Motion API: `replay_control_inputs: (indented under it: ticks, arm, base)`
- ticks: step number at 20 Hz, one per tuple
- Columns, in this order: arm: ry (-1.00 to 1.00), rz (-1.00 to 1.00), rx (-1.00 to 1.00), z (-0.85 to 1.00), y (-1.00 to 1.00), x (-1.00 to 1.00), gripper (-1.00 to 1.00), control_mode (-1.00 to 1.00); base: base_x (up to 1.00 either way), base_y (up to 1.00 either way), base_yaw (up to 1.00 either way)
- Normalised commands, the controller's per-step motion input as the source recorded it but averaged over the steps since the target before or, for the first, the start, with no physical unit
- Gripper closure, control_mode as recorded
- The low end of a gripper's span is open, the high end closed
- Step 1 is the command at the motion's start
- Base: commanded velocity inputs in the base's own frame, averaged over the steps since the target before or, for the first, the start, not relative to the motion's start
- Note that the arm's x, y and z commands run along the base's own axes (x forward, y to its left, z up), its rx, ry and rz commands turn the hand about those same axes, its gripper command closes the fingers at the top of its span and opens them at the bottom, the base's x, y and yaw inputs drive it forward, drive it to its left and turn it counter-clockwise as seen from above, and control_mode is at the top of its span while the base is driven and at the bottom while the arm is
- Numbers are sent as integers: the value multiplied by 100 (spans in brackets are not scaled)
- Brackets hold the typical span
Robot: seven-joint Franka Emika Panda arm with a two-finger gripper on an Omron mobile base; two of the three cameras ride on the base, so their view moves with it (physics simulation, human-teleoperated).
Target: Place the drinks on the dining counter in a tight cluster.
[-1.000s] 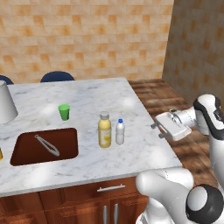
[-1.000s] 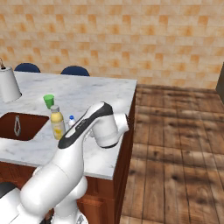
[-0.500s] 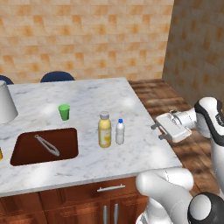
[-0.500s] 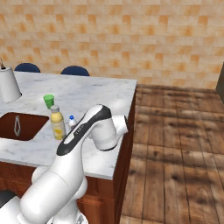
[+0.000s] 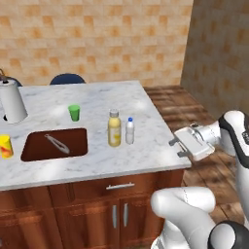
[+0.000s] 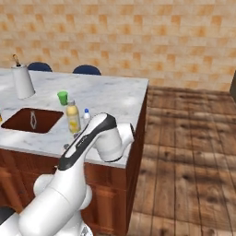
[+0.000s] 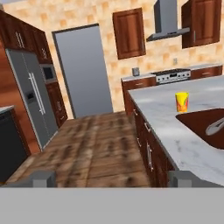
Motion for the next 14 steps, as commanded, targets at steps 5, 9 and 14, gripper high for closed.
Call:
replay_control_inputs:
  ticks: [5,9,14]
  arm:
    - [0,0,0,0,0,0,-100,100]
    - [0,0,0,0,0,0,-100,100]
    - [0,0,0,0,0,0,-100,100]
  base:
    - [-49,17,60]
    - [-19,10,96]
    - [-11,2,100]
